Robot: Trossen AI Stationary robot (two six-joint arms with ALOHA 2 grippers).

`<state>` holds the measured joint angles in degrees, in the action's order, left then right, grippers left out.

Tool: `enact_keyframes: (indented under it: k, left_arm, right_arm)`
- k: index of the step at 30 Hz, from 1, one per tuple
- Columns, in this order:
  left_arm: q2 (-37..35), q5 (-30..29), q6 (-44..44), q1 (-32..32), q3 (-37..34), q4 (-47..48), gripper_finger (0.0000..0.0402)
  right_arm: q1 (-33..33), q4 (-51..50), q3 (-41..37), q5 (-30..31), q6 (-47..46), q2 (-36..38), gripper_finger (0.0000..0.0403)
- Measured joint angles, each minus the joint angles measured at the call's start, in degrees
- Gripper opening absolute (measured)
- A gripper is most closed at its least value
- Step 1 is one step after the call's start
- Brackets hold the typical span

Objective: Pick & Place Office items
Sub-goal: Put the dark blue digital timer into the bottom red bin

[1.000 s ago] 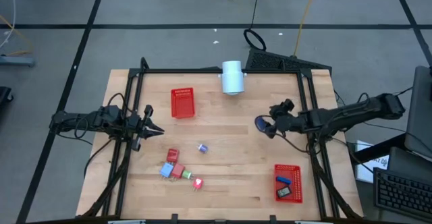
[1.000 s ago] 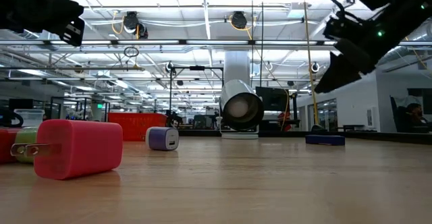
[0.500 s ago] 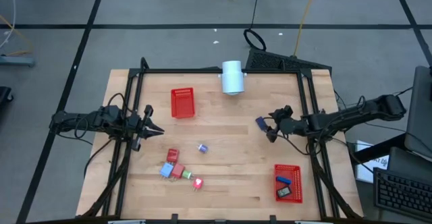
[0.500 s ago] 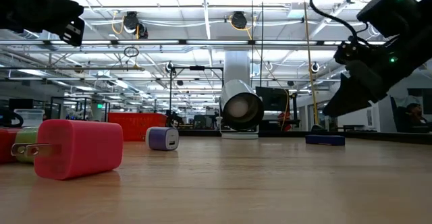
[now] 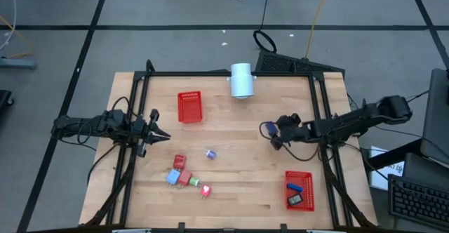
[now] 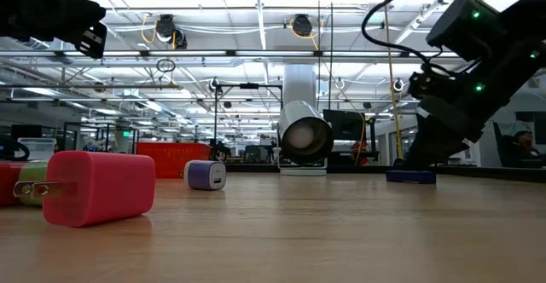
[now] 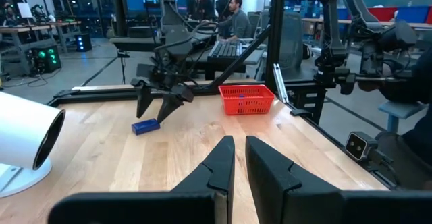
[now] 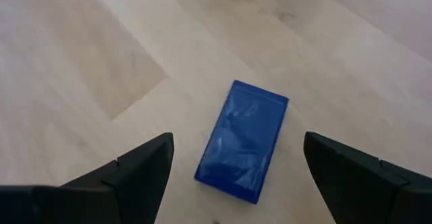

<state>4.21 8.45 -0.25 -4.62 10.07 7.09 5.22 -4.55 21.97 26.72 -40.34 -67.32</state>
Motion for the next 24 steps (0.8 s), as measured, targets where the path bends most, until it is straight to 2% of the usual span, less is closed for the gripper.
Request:
enact_keyframes:
  k: [3,8,17,24]
  left_arm:
    - [0.0,0.0,0.0,0.0,0.0,0.0,0.0042]
    - [0.0,0.0,0.0,0.0,0.0,0.0,0.0042]
    - [0.0,0.0,0.0,0.0,0.0,0.0,0.0042]
    - [0.0,0.0,0.0,0.0,0.0,0.0,0.0042]
  right_arm:
    - [-1.0,-0.3,1.0,-0.1,-2.6,-2.5,0.0322]
    - [-2.9,-0.4,1.8,-3.9,-3.5,-5.9,0.0322]
    - [-3.4,0.0,2.0,-3.9,-3.5,-7.2,0.032]
    - [-3.4,-0.2,1.9,-3.8,-3.0,-7.2,0.0278]
